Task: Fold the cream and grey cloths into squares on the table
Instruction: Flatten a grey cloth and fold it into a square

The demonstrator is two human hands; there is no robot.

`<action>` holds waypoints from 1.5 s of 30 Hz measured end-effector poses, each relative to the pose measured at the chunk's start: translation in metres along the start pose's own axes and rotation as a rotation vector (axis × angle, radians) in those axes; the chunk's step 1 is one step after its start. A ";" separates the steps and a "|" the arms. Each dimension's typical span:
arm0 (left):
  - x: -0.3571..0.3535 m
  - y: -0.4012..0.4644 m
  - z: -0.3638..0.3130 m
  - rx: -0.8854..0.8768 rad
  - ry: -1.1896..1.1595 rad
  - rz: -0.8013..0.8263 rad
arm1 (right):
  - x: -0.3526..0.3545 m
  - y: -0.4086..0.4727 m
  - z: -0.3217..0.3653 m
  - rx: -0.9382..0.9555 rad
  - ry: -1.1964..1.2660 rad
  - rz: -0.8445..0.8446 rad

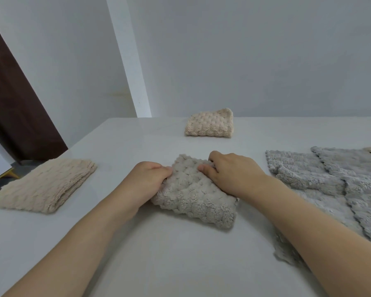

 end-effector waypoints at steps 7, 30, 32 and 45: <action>-0.015 -0.013 -0.019 -0.060 -0.406 0.261 | 0.002 0.002 -0.013 -0.042 0.156 -0.109; -0.009 -0.042 -0.065 -0.721 0.665 -0.331 | -0.001 0.015 -0.022 -0.113 0.359 -0.121; -0.038 -0.052 -0.075 -0.753 0.705 -0.182 | -0.001 0.015 -0.022 -0.124 0.358 -0.127; -0.063 -0.045 -0.044 -0.420 0.952 -0.002 | -0.001 0.019 -0.018 -0.195 0.294 -0.116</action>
Point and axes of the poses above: each hand's wrist, its own y-axis towards the middle knuckle, its own x-axis out of the back of the hand, z = x × y, the point moved 8 cm from there along y, towards the middle knuckle, and after that the axes turned 12 degrees about -x, right-handed, at the moved point
